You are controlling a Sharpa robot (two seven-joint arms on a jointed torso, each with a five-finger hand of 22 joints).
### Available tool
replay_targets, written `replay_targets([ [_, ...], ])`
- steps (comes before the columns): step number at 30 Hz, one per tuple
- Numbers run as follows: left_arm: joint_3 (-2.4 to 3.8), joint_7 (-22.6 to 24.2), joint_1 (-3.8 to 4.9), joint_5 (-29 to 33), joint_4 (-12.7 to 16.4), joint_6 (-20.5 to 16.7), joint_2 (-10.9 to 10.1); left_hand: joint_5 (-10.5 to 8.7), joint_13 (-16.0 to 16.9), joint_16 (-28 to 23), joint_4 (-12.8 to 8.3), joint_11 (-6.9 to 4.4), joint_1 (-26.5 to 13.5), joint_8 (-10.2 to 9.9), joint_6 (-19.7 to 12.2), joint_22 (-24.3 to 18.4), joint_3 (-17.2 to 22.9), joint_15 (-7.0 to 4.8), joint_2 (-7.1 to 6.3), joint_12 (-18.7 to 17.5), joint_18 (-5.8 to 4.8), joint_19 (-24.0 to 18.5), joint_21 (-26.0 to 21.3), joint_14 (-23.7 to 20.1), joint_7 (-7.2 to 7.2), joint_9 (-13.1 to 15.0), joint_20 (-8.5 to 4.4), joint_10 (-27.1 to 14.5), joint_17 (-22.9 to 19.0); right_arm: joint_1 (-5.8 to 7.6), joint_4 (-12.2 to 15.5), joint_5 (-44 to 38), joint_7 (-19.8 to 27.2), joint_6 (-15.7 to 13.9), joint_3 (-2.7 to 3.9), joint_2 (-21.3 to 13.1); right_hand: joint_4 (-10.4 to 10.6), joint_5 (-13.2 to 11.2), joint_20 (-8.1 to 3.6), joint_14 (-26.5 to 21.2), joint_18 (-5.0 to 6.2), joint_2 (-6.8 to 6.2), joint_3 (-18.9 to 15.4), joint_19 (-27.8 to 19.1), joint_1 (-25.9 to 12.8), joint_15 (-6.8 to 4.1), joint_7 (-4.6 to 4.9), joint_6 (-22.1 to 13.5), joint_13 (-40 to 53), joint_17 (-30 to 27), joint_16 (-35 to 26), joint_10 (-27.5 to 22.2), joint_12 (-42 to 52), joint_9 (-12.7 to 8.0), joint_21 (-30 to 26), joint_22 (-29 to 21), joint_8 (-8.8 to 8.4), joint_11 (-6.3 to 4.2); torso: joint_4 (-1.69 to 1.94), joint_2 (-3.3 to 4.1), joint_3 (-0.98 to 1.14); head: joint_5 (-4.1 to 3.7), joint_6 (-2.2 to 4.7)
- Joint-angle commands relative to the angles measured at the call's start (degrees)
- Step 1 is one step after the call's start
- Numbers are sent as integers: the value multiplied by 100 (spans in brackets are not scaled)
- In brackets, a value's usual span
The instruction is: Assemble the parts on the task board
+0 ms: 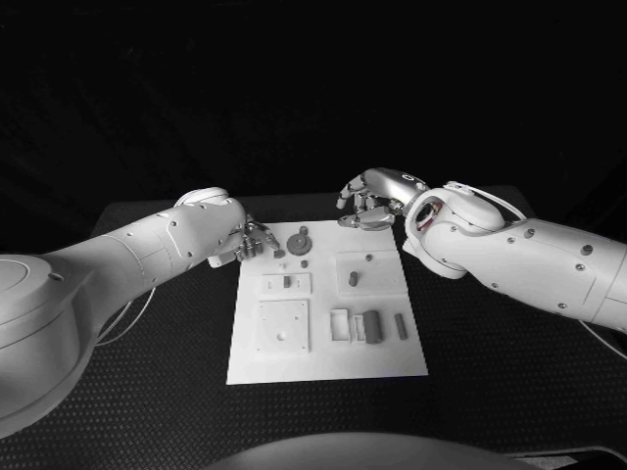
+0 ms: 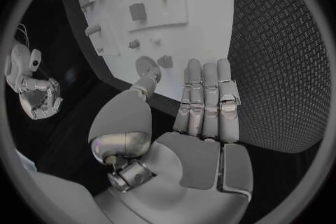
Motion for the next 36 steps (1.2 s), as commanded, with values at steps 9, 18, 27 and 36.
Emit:
replay_targets([
  [9, 0, 15, -30, -101, -14, 54, 73, 44, -26, 70, -192, -35, 54, -34, 110, 19, -26, -46, 172, 61, 15, 85, 30, 61, -11, -3, -38, 49, -33, 1, -1, -15, 32, 50, 3, 12, 36, 7, -28, 4, 166, 2, 5, -12, -46, -51, 57, -9, 7, -8, -39, -33, -24, -7, -21, 26, -35, 14, -2, 3, -8, -12, 1],
  [18, 1, 41, -40, -98, -12, -46, 75, 26, -38, 115, -149, -67, -73, -27, 186, 27, -66, -76, 65, 110, 21, 157, 41, 120, -43, 4, -66, 106, -54, 1, -8, -15, 30, 66, 3, 16, 37, 6, -29, 4, 166, 4, 5, -12, -44, -52, 57, -7, 8, -8, -39, -33, -24, -7, -22, 27, -34, 14, 4, 1, -4, -19, 2],
  [27, 0, -68, -40, -309, 27, 53, 145, -141, 0, 314, 148, -186, -254, 41, 435, 101, 2, -192, -359, 327, 45, 407, 114, 326, -160, 57, -173, 313, -47, 2, -11, -15, 27, 70, 3, 23, 36, 7, -30, 5, 166, 6, 6, -12, -42, -52, 56, -6, 8, -8, -39, -32, -24, -7, -22, 27, -34, 13, 1, 2, -1, -32, -2],
  [36, 0, -130, -40, -433, 23, -20, 193, -158, 123, 556, 447, -290, -378, 158, 612, 249, 39, -295, -575, 585, 61, 584, 207, 449, -263, 161, -265, 434, 21, 2, -9, -15, 23, 74, 3, 21, 36, 6, -30, 5, 166, 6, 6, -12, -41, -52, 56, -5, 9, -8, -40, -32, -24, -6, -22, 27, -33, 13, -2, 5, 1, -56, 2],
])
